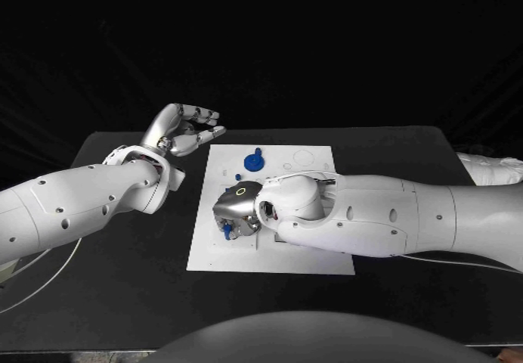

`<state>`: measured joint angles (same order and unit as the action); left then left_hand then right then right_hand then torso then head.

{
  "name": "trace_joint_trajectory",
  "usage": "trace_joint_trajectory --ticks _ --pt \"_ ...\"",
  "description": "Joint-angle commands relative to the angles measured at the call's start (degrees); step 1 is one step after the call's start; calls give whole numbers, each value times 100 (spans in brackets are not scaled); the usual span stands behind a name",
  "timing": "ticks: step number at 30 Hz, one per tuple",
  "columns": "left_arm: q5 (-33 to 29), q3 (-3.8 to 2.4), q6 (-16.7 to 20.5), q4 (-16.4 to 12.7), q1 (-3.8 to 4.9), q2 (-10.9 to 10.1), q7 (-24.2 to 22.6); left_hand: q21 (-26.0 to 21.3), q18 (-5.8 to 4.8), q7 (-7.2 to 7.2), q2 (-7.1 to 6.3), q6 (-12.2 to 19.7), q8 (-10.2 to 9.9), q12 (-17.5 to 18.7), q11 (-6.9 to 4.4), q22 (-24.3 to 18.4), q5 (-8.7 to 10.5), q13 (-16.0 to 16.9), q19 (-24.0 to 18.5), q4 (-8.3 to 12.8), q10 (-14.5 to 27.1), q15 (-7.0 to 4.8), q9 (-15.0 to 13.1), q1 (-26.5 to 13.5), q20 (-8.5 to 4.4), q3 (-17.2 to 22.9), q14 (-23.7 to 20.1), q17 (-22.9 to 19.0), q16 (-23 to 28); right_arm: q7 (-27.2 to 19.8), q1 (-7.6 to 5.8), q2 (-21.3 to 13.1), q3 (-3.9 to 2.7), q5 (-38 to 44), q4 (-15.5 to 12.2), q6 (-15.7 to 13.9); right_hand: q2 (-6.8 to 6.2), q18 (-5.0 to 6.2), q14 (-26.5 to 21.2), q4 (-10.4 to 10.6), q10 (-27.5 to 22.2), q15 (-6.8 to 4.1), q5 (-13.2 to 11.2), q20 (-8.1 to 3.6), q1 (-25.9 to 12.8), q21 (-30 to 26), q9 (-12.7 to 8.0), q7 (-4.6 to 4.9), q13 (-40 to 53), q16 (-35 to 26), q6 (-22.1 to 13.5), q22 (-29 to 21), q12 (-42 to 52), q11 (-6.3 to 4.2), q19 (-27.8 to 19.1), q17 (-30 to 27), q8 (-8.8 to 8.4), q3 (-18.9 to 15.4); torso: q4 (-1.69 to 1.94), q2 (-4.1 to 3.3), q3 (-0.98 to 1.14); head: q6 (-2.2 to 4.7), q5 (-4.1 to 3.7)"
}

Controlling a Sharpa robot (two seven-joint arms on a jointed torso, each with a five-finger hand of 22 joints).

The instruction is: Assemble the parts on the task board

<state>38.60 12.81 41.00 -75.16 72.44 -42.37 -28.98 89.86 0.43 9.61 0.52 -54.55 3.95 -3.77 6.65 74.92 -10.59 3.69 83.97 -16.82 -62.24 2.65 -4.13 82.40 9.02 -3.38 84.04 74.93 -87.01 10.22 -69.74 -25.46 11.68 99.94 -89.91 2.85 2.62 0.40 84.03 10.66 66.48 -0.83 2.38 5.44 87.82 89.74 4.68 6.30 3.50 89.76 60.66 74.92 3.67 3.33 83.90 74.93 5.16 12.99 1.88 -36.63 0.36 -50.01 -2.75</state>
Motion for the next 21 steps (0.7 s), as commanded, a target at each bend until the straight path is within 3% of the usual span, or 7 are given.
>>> trace_joint_trajectory --ticks 1,13,21 --pt "25 -5 -27 -16 4 1 -49 14 -43 0 -1 -12 -25 -5 -22 1508 -18 -1 603 12 -14 -23 6 35 -53 -32 359 828 33 175 18 3 12 267 3 28 39 -40 597 1 -43 4 35 8 15 26 -3 -1 -7 24 28 1508 -23 -3 610 1507 -2 42 -1 0 0 1 8" --pt "25 -6 -30 -15 4 -10 -51 14 -43 0 -1 -12 -25 -5 -22 1508 -18 -1 603 12 -14 -23 6 35 -53 -32 359 828 33 238 13 2 11 299 2 106 49 -40 597 -10 -57 1 34 7 30 26 -2 -7 -7 24 31 1508 -22 -11 610 1507 -4 63 -13 7 3 1 16" --pt "25 -5 -37 -9 4 -2 -51 14 -43 0 -1 -12 -25 -5 -22 1508 -18 -1 603 12 -14 -23 6 35 -53 -32 359 828 33 199 -25 -4 9 296 -13 201 47 -40 597 -16 -68 -1 34 7 37 26 -3 -12 -7 24 30 1508 -24 -15 610 1507 -6 70 -2 1 3 1 10"
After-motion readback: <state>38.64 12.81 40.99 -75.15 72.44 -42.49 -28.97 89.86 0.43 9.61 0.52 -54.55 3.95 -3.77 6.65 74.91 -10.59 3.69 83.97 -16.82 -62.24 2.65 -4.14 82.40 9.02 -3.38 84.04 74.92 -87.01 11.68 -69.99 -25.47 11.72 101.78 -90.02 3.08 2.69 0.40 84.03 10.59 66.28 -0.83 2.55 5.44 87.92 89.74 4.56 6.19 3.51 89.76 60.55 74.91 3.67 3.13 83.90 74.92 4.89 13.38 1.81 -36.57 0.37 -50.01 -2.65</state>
